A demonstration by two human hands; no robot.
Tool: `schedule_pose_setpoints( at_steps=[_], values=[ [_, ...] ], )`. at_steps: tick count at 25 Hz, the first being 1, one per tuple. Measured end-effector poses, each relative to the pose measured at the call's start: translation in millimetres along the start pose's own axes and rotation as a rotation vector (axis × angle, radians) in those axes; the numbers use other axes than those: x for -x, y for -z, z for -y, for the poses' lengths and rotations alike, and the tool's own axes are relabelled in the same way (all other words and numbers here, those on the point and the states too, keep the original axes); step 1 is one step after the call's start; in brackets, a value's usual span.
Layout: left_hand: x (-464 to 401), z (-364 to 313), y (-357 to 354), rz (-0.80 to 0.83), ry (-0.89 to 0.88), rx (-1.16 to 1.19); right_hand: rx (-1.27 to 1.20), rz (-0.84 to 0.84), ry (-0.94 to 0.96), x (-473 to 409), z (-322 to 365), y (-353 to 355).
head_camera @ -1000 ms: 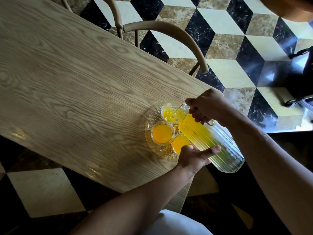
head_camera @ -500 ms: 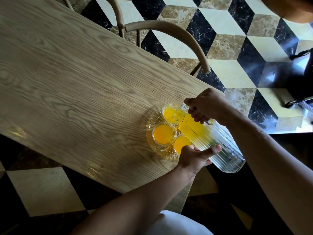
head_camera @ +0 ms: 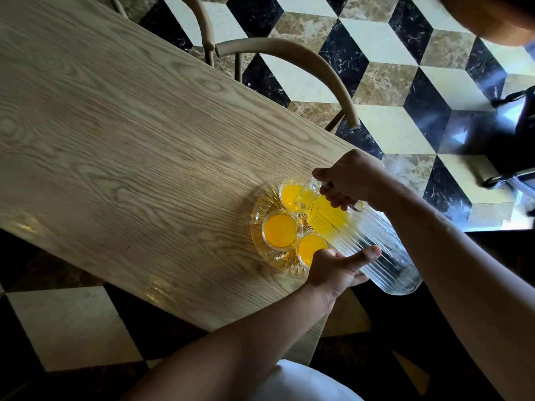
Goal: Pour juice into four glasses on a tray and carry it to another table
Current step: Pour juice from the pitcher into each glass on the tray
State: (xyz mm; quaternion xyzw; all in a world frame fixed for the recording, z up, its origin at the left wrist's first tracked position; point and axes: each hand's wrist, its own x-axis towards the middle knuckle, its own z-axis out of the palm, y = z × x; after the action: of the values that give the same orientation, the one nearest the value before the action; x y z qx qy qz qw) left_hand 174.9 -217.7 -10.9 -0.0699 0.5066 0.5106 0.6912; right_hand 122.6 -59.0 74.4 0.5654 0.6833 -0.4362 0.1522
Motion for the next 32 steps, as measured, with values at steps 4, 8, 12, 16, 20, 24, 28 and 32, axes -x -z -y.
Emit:
schedule_pose_setpoints(
  at_steps=[4, 8, 12, 16, 20, 24, 28, 32],
  values=[
    [3, -6, -3, 0.032, 0.039, 0.045, 0.041, -0.008, 0.005, 1, 6, 0],
    [6, -10, -5, 0.047, 0.071, 0.072, 0.052, 0.003, -0.019, -1, 10, -1],
    [10, -11, -9, 0.056, 0.089, 0.119, 0.096, 0.046, -0.079, -13, 11, -6],
    [13, -11, -16, 0.053, 0.091, 0.19, 0.112, 0.115, -0.152, -31, 10, -10],
    [14, -15, -19, 0.074, 0.117, 0.247, 0.14, 0.157, -0.154, -37, 12, -13],
    [16, -17, -20, 0.138, 0.139, 0.29, 0.196, 0.13, -0.064, -35, 18, -14],
    [15, -21, -23, 0.168, 0.112, 0.314, 0.245, 0.127, -0.021, -31, 28, -15],
    [16, -23, -24, 0.186, 0.097, 0.332, 0.3, 0.117, -0.005, -27, 34, -14]
  ],
)
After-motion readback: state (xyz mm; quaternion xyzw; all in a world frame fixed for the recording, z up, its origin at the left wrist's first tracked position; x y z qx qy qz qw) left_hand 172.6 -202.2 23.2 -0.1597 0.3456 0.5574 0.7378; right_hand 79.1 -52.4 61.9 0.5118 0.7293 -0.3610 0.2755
